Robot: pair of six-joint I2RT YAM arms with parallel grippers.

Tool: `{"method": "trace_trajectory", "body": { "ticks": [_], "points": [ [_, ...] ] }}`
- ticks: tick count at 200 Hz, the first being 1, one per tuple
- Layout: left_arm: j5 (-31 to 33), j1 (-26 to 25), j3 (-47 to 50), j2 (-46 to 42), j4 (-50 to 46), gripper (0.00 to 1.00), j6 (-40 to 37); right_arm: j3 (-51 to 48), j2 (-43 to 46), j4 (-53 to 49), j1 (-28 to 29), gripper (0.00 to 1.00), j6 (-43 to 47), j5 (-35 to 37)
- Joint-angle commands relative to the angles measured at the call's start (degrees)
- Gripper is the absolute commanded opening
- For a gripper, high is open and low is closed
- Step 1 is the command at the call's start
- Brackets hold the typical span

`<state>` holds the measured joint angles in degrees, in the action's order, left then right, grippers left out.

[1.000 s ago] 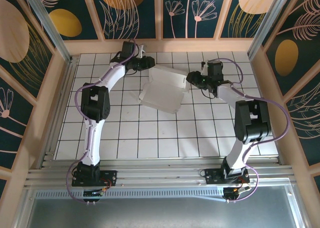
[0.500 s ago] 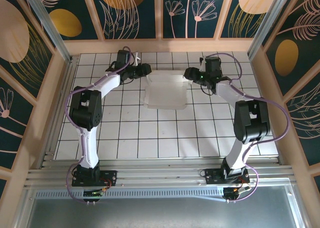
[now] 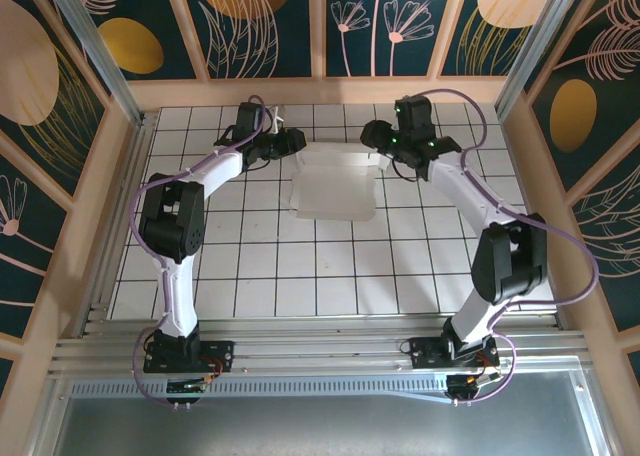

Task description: Fold the paper box

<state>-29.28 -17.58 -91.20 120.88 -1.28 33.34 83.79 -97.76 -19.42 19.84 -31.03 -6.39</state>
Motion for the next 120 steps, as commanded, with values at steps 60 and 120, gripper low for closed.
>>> {"method": "trace_trajectory", "body": {
  "ticks": [60, 120],
  "points": [
    [0.2, -0.44, -1.8, 0.41, -1.45, 0.41, 0.65, 8.18, -11.5, -7.64, -0.48, 0.53, -0.87, 3.34],
    [-0.33, -0.47, -2.51, 0.93, -1.52, 0.41, 0.5, 7.94, -12.54, -5.98, -0.54, 0.52, -0.71, 1.49]
  ]
}}
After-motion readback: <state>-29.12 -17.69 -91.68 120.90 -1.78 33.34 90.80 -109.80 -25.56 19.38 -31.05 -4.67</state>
